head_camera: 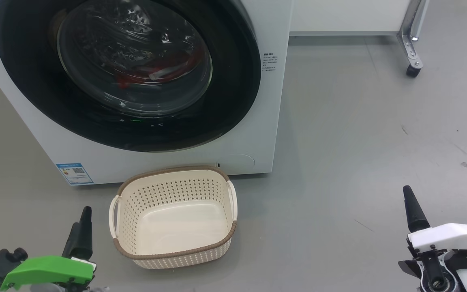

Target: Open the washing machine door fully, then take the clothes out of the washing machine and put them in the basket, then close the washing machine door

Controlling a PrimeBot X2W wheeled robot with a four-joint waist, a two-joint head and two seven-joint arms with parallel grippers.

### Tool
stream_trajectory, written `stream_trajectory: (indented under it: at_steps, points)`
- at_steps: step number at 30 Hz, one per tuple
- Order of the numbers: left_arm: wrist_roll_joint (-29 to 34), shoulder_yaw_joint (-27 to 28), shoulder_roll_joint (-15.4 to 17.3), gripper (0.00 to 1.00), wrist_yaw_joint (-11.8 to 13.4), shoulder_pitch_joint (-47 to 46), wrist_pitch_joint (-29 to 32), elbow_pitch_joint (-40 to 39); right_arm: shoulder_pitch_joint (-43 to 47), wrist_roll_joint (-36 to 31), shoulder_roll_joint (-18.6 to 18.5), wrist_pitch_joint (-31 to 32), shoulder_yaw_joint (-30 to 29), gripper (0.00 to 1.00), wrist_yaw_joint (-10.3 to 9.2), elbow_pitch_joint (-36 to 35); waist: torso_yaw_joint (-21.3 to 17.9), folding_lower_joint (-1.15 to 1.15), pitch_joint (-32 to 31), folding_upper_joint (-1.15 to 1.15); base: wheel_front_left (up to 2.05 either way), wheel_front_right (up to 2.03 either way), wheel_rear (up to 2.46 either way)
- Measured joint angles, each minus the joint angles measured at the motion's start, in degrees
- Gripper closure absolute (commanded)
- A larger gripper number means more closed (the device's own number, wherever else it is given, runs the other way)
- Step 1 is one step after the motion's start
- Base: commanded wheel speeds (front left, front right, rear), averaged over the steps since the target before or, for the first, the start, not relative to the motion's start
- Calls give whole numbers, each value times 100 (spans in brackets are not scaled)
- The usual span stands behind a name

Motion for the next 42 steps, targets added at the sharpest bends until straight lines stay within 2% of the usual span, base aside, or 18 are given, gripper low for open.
stream_trajectory:
  at_steps: [16, 42]
  points:
    - [1699, -343, 68, 0, 259, -117, -300, -229, -130, -1662, -159, -302, 553, 0, -255, -18, -8, 0, 17, 0, 0, 0, 0]
    - [3936, -779, 114, 0, 649, -219, -783, -133, -316, -3722, -207, -758, 1100, 0, -559, 64, -3, 0, 45, 0, 0, 0, 0]
